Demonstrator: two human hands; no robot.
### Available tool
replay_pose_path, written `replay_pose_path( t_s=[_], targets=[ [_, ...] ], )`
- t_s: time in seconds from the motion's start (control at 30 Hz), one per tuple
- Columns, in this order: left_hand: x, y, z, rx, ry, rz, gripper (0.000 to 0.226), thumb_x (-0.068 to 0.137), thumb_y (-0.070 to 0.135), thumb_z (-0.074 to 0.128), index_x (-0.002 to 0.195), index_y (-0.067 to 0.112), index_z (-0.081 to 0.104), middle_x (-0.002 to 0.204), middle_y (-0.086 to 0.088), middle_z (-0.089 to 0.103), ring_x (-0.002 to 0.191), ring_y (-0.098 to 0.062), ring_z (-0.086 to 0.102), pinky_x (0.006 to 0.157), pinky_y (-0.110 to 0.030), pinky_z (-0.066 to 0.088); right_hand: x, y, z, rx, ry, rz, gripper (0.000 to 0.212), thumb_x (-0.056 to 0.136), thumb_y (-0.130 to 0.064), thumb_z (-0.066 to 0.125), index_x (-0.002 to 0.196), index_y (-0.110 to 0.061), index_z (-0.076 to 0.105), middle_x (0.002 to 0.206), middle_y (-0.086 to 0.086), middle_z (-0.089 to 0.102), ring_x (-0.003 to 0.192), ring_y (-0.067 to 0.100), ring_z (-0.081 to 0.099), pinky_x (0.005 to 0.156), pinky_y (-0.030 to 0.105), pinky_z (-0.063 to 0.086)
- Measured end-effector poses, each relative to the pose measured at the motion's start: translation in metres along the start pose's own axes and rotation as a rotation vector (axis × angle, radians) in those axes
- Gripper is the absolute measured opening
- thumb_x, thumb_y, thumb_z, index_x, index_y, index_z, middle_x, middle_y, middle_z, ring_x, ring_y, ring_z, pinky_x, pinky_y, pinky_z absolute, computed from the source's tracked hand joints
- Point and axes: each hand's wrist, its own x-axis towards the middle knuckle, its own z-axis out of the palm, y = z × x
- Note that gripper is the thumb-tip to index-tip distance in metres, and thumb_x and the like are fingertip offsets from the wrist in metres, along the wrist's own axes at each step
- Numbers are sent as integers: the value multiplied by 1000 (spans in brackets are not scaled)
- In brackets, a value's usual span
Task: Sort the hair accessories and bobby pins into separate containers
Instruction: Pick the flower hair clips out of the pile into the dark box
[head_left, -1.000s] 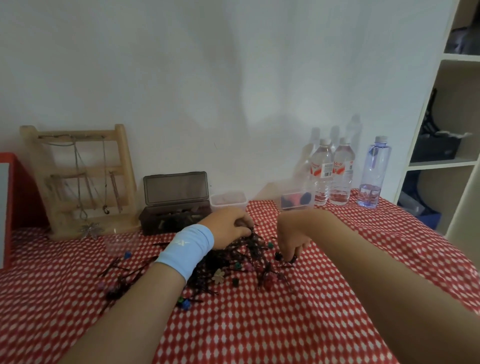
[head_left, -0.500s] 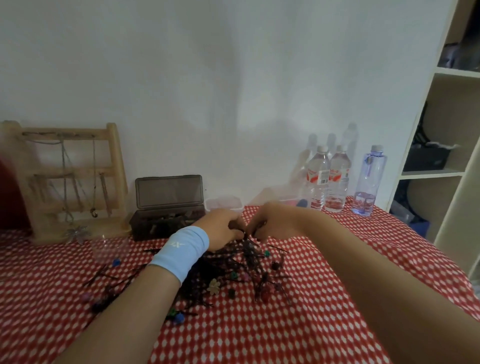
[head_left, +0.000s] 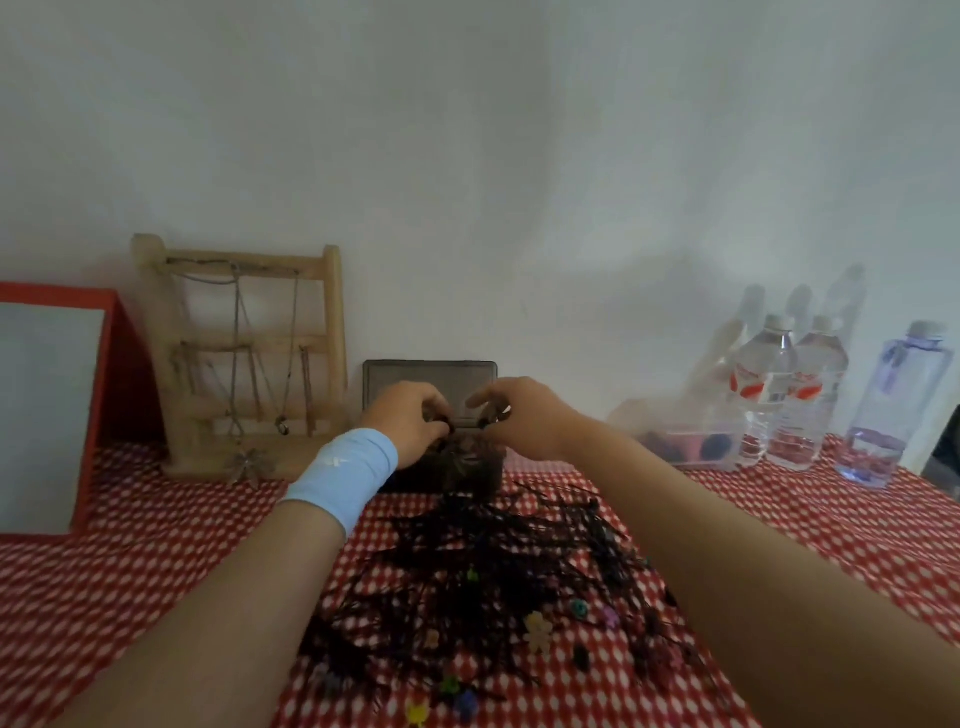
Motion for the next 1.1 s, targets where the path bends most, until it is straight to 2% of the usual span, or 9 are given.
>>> replay_pose_path(
  t_s=[0.1, 0.2, 0.37, 0.5, 0.63, 0.77, 0.93, 1.03, 1.1],
  targets=[
    [4, -26, -3, 59, -59, -33, 25, 88, 20, 70, 112, 20, 68, 114, 0, 68, 106, -20, 62, 94, -32, 48, 20, -14, 15, -25, -27, -27, 56, 88, -12, 70, 142, -21, 56, 121, 3, 68, 108, 18, 63, 91, 24, 49],
    [2, -42, -4, 40, -33, -46, 35, 95, 18, 60, 130, 16, 62, 129, -3, 64, 116, -21, 60, 98, -27, 42, 30, -20, 24, -31, -82, -47, 67, 89, -13, 72, 149, -25, 47, 127, -1, 65, 108, 13, 57, 92, 21, 42],
    [-6, -51, 3, 88, -133, 35, 34, 102, 31, 44, 134, 27, 55, 124, 0, 62, 115, -23, 58, 93, -32, 45, 34, -15, 40, -140, -69, -43, 31, 95, -13, 61, 124, -19, 71, 120, 5, 71, 111, 24, 63, 92, 29, 47],
    [-10, -51, 15, 422, -361, 7, 51, 105, 40, 29, 152, 19, 31, 157, -6, 33, 144, -26, 30, 116, -43, 26, 34, -15, 54, -174, -170, -35, 30, 100, -19, 58, 128, -22, 70, 130, -1, 68, 118, 20, 61, 102, 31, 45],
    [-12, -52, 12, 299, -249, 81, 48, 102, 37, 38, 147, 21, 37, 150, -4, 43, 138, -26, 39, 110, -44, 35, 33, -20, 56, -143, -129, -47, 31, 97, -17, 63, 128, -21, 70, 126, -1, 70, 115, 20, 63, 101, 33, 48],
    [-12, -54, 12, 465, -319, 0, 52, 103, 44, 32, 149, 20, 38, 155, -6, 34, 142, -28, 29, 116, -42, 27, 20, -21, 46, -158, -38, -59, 34, 97, -6, 57, 126, -19, 70, 127, 2, 69, 118, 22, 61, 96, 28, 46],
    [-28, -40, 5, 278, -125, 62, 51, 102, 39, 41, 150, 25, 37, 157, 1, 32, 143, -24, 29, 118, -39, 25, -6, -21, 26, -33, 65, -70, 26, 98, -10, 57, 113, -20, 76, 116, -1, 73, 107, 15, 66, 96, 24, 50],
    [-49, -22, 3, 186, -38, 160, 30, 97, 33, 53, 126, 31, 61, 130, 7, 55, 121, -16, 49, 103, -34, 41, -27, -22, 12, -39, -129, -81, 19, 93, -13, 65, 100, -24, 80, 99, -8, 75, 88, 7, 68, 88, 24, 56],
    [-65, -9, -1, 57, -132, 133, 13, 93, 32, 60, 104, 37, 65, 106, 15, 61, 98, -7, 57, 86, -26, 46, -42, -22, 7, -71, -324, -82, 15, 90, -17, 72, 97, -28, 79, 94, -13, 75, 80, 9, 71, 82, 23, 58]
  ],
)
